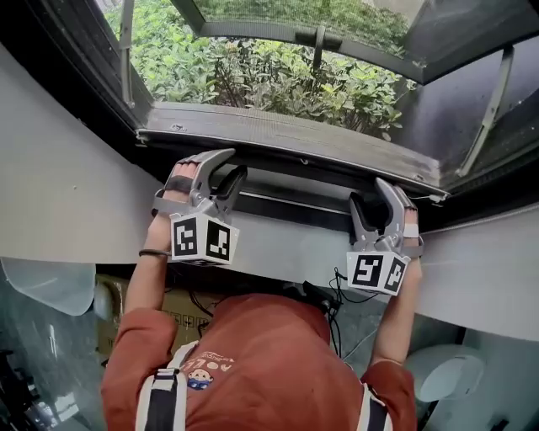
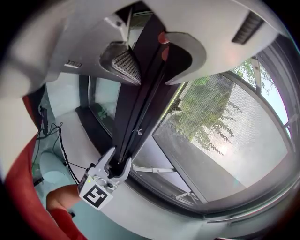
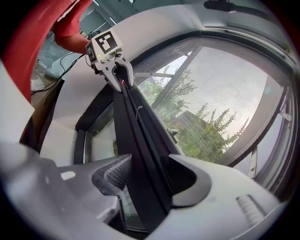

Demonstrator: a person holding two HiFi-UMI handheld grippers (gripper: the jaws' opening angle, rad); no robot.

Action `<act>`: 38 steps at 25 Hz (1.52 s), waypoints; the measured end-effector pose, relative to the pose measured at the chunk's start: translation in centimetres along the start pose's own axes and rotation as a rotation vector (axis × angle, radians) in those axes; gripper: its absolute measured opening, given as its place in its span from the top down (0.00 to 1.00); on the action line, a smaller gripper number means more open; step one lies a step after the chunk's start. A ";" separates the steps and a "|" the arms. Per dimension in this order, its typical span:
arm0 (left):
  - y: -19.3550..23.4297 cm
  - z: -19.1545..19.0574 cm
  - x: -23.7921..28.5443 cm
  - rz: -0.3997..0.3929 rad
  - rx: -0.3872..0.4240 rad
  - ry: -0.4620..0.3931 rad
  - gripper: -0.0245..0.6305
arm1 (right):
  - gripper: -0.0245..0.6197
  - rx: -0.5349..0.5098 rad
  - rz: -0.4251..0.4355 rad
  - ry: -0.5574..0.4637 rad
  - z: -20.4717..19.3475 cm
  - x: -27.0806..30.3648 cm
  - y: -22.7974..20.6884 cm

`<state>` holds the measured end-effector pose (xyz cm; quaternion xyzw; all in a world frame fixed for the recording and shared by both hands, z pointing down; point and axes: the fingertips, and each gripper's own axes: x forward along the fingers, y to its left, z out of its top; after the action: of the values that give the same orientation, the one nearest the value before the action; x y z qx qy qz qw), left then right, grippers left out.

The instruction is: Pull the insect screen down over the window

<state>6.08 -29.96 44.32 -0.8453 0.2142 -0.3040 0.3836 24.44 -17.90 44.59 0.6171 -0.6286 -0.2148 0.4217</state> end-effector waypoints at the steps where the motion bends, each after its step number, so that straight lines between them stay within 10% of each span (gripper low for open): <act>1: 0.0 0.1 -0.1 0.003 -0.022 -0.008 0.73 | 0.57 0.011 -0.006 -0.005 0.1 -0.1 -0.1; 21: -0.8 2.2 -3.2 0.166 -0.493 -0.238 0.73 | 0.57 0.334 -0.049 -0.139 1.3 -3.2 1.0; 33: -4.5 1.8 -3.4 0.105 -0.856 -0.312 0.73 | 0.57 0.696 -0.165 -0.262 0.2 -4.9 1.1; 38: -4.8 1.6 -3.6 0.143 -0.889 -0.339 0.73 | 0.57 0.780 -0.196 -0.286 -0.6 -5.0 1.7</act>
<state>5.19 -24.03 45.93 -0.9482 0.3156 -0.0136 0.0344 23.31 -12.68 44.90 0.7514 -0.6531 -0.0834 0.0428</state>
